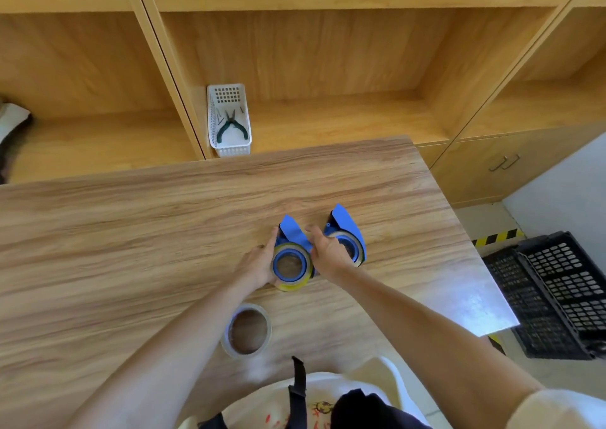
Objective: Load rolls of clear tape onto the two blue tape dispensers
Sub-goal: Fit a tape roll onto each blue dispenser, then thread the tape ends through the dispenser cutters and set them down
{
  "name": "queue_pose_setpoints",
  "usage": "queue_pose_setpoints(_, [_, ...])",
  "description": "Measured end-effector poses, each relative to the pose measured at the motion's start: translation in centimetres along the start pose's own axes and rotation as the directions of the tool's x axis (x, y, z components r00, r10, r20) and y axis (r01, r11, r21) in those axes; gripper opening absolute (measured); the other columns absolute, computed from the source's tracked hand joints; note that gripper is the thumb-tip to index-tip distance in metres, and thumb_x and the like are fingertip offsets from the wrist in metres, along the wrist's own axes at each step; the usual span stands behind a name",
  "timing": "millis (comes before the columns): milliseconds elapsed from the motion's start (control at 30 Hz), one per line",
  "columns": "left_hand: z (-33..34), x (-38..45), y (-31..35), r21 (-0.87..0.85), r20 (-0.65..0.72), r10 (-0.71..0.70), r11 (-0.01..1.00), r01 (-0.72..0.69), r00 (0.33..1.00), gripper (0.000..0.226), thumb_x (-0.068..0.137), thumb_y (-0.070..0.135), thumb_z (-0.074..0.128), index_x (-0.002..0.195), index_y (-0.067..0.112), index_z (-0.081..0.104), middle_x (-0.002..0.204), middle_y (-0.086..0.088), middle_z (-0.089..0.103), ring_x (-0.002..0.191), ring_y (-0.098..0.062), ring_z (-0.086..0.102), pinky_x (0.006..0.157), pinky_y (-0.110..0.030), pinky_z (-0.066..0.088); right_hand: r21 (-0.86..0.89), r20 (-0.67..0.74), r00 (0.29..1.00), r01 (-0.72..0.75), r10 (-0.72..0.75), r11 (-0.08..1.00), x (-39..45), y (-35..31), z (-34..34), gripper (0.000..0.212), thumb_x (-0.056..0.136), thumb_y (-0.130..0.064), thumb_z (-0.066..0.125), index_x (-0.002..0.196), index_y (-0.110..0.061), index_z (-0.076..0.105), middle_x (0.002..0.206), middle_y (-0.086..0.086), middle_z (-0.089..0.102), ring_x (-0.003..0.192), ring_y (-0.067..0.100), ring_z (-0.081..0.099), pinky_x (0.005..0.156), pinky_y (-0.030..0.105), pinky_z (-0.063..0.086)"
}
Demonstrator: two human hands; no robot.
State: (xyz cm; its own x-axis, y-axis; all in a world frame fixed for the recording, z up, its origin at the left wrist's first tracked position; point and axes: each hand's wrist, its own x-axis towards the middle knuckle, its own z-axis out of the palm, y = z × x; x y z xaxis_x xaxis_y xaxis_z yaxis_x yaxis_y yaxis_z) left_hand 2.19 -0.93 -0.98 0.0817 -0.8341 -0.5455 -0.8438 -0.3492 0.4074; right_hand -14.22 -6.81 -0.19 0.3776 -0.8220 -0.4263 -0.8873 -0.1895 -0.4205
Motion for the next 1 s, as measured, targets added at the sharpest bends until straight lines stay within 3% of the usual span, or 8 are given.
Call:
queue_pose_setpoints(67, [0.0,0.0,0.0,-0.030,-0.022,0.007,1.000,-0.007,1.000,0.118,0.077,0.018,0.079,0.154,0.030,-0.010,0.129,-0.016,0.056,0.109,-0.033,0.058,0.080,-0.035,0.046,0.022,0.012,1.000,0.006,-0.007,1.000,0.1,-0.3,0.0,0.053,0.097,-0.016,0.044,0.146,-0.029,0.025,0.120,0.016,0.060,0.094,0.035,0.064,0.073,0.044,0.056])
queue_pose_setpoints(267, [0.2,-0.6,-0.7,-0.089,-0.066,0.025,0.996,-0.031,0.998,0.108,0.080,0.022,0.077,0.155,0.031,0.000,0.135,-0.013,0.049,0.119,-0.032,0.052,0.087,-0.035,0.044,-0.035,0.073,0.997,0.003,0.000,0.999,0.7,-0.9,0.7,0.074,0.091,-0.028,0.065,0.149,-0.019,0.019,0.134,0.015,0.051,0.113,0.037,0.059,0.078,0.042,0.052])
queue_pose_setpoints(500, [0.5,-2.1,-2.3,-0.109,-0.089,0.156,0.980,-0.166,0.984,0.100,0.086,0.026,0.069,0.149,0.051,-0.006,0.134,-0.007,0.048,0.114,-0.030,0.055,0.091,-0.045,0.048,-0.260,0.108,0.994,0.013,0.015,0.966,1.1,-2.3,2.6,0.104,0.093,-0.015,0.062,0.152,-0.025,-0.024,0.139,0.016,0.044,0.109,0.036,0.061,0.080,0.040,0.051])
queue_pose_setpoints(667, [0.5,-2.8,-3.5,-0.098,-0.134,0.081,0.991,-0.095,0.988,0.095,0.090,0.033,0.065,0.150,0.046,-0.008,0.148,-0.007,0.038,0.124,-0.032,0.051,0.092,-0.043,0.046,-0.169,0.073,0.997,-0.001,0.013,0.986,1.2,-2.3,2.4,0.106,0.090,0.001,0.057,0.152,-0.030,-0.022,0.129,0.018,0.051,0.098,0.036,0.064,0.073,0.040,0.052])
queue_pose_setpoints(767, [0.3,-2.6,-4.3,-0.259,-0.115,0.015,0.965,-0.044,0.993,0.100,0.086,0.043,0.068,0.153,0.037,-0.005,0.159,-0.006,0.027,0.140,-0.028,0.035,0.107,-0.043,0.036,-0.077,0.062,0.998,0.004,0.001,0.997,1.1,-2.1,2.3,0.102,0.089,0.003,0.053,0.153,-0.032,-0.018,0.117,0.017,0.056,0.084,0.033,0.062,0.065,0.040,0.051])
queue_pose_setpoints(867, [-0.1,-2.4,-4.9,-0.424,-0.066,-0.044,0.905,0.012,0.997,0.105,0.077,0.054,0.074,0.155,0.021,0.013,0.151,-0.010,0.041,0.140,-0.024,0.038,0.110,-0.035,0.032,0.091,0.045,0.999,-0.003,-0.001,0.996,1.2,-2.1,2.2,0.099,0.090,0.002,0.050,0.153,-0.035,-0.015,0.097,0.010,0.053,0.072,0.027,0.054,0.060,0.037,0.046])
queue_pose_setpoints(933, [-0.8,-2.6,-4.7,-0.544,-0.020,-0.034,0.839,0.018,0.999,0.113,0.054,0.081,0.070,0.143,0.016,0.043,0.134,-0.004,0.060,0.127,-0.018,0.054,0.104,-0.031,0.041,0.200,0.020,1.000,0.007,-0.011,0.980,1.4,-2.1,1.7,0.095,0.092,-0.003,0.052,0.154,-0.035,-0.012,0.089,0.009,0.055,0.069,0.027,0.056,0.061,0.040,0.049])
queue_pose_setpoints(1000, [-1.5,-2.9,-4.2,-0.693,-0.032,0.005,0.721,-0.026,0.999,0.090,0.047,0.081,0.073,0.114,0.021,0.065,0.103,0.011,0.075,0.101,-0.003,0.067,0.086,-0.018,0.048,0.311,-0.010,0.999,0.037,-0.036,0.950,1.6,-2.3,1.2,0.092,0.093,-0.008,0.056,0.154,-0.036,-0.007,0.109,0.011,0.065,0.078,0.032,0.065,0.068,0.042,0.054])
